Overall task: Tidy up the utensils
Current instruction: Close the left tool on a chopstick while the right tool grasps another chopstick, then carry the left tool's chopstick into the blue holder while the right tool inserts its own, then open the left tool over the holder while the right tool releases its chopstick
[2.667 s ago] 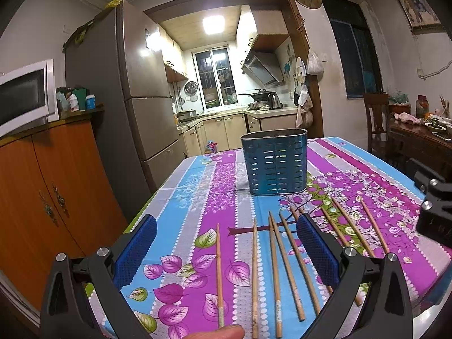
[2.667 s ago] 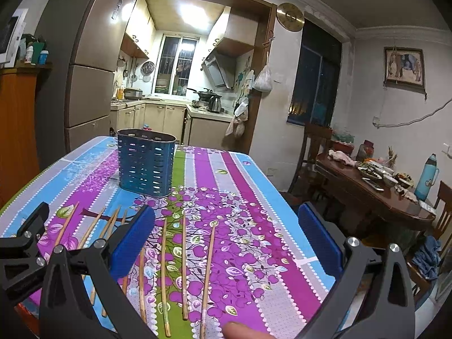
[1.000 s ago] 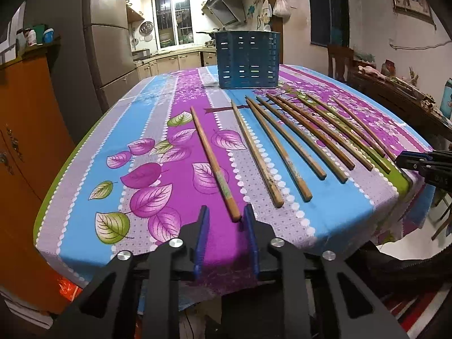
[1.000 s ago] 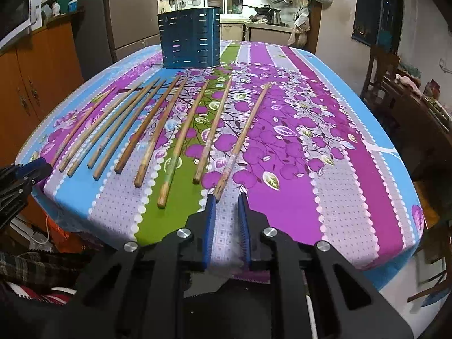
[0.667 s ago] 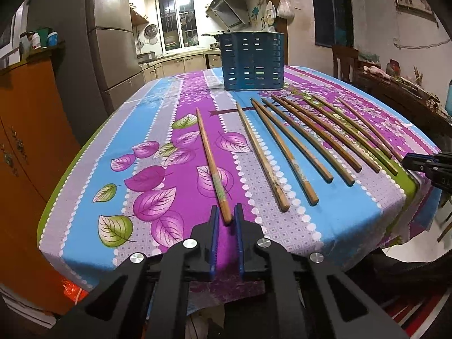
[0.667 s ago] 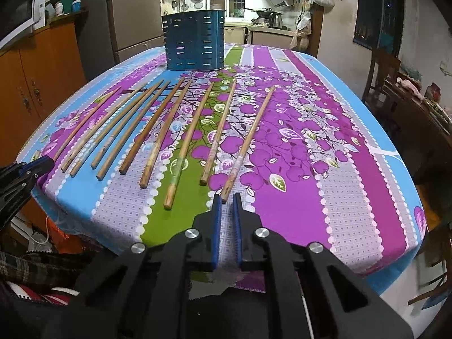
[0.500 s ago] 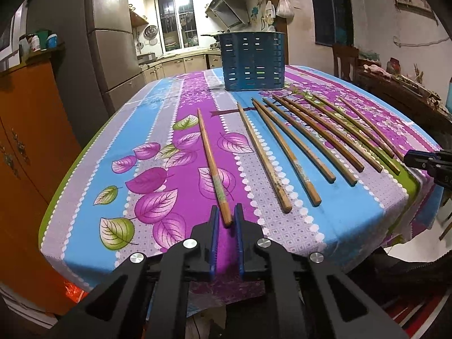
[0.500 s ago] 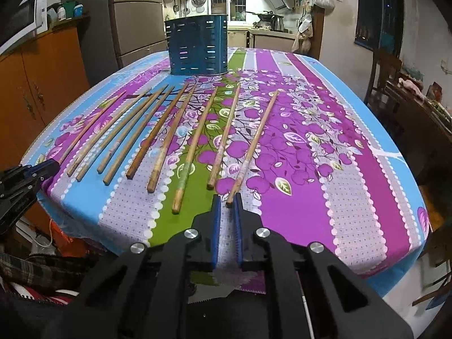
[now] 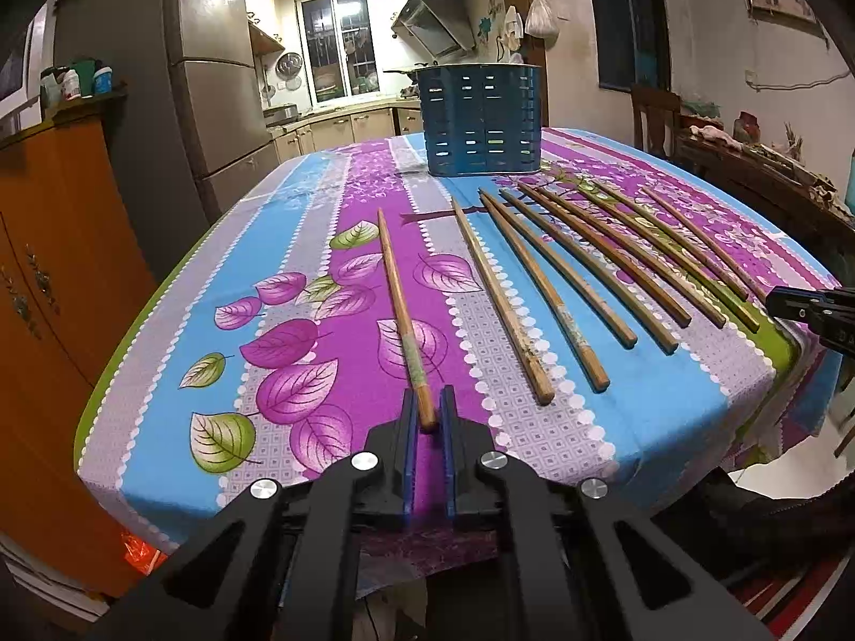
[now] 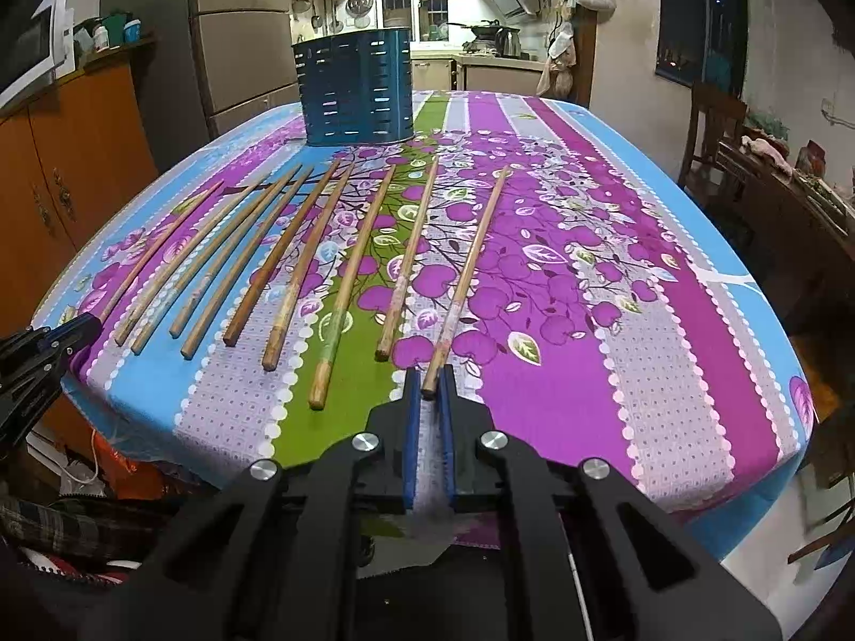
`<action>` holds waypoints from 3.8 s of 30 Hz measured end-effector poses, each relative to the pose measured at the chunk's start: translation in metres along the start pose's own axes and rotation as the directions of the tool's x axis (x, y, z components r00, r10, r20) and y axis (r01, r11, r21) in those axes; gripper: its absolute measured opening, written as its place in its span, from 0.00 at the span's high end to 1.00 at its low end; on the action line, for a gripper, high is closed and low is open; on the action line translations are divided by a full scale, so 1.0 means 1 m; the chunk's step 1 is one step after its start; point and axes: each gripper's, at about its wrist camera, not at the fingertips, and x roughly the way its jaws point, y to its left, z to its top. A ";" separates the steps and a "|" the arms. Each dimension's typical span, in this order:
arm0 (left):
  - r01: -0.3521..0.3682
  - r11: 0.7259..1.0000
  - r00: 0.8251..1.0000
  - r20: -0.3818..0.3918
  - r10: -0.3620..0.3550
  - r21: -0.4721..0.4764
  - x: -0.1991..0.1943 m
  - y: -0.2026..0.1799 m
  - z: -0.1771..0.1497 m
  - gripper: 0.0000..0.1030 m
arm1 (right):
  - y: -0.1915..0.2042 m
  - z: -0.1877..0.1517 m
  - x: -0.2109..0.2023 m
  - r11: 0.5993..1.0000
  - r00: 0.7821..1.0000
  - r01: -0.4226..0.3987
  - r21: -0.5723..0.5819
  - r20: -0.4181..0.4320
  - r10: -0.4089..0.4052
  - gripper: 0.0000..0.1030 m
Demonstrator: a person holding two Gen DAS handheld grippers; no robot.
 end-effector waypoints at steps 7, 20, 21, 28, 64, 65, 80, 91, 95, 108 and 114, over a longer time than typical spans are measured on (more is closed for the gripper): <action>-0.059 0.998 0.997 0.055 0.058 0.010 -0.010 0.001 0.002 0.92 | 0.008 0.001 -0.015 0.994 0.993 0.069 -0.086 0.099 -0.060 0.95; -0.054 0.998 0.980 0.192 0.056 -0.015 -0.037 0.018 0.041 0.92 | 0.017 0.027 -0.042 0.955 0.937 0.195 -0.223 0.332 -0.113 0.95; -0.045 0.999 0.978 0.201 0.049 -0.022 -0.038 0.021 0.048 0.92 | 0.017 0.033 -0.044 0.956 0.932 0.191 -0.223 0.347 -0.106 0.95; -0.002 0.999 0.971 0.238 0.015 -0.052 -0.041 0.040 0.096 0.93 | 0.002 0.081 -0.054 0.974 0.912 0.125 -0.187 0.408 -0.039 0.96; 0.137 0.991 0.917 0.378 -0.125 -0.004 -0.026 0.067 0.265 0.93 | -0.039 0.256 -0.059 0.978 0.868 -0.118 -0.170 0.460 0.185 0.96; 0.143 0.990 0.913 0.385 -0.131 -0.003 -0.026 0.065 0.268 0.93 | -0.038 0.259 -0.061 0.977 0.865 -0.126 -0.174 0.463 0.194 0.96; 0.205 0.979 0.766 0.623 -0.161 0.001 -0.040 0.037 0.404 0.93 | 0.003 0.359 -0.091 0.958 0.736 -0.189 -0.214 0.616 0.282 0.96; 0.221 0.975 0.810 0.563 -0.165 -0.031 0.069 0.027 0.419 0.93 | 0.003 0.401 0.002 0.966 0.772 -0.235 -0.109 0.582 0.253 0.96; 0.246 0.967 0.853 0.490 -0.182 -0.070 0.113 0.040 0.402 0.93 | -0.003 0.396 0.041 0.956 0.808 -0.289 -0.053 0.521 0.274 0.96; 0.245 0.953 0.883 0.446 -0.145 -0.176 0.132 0.082 0.376 0.92 | -0.034 0.367 0.058 0.967 0.869 -0.241 0.080 0.461 0.179 0.90; 0.182 0.961 0.838 0.544 -0.042 -0.206 0.036 0.120 0.340 0.92 | -0.080 0.320 -0.001 0.992 0.863 -0.111 0.066 0.501 0.064 0.75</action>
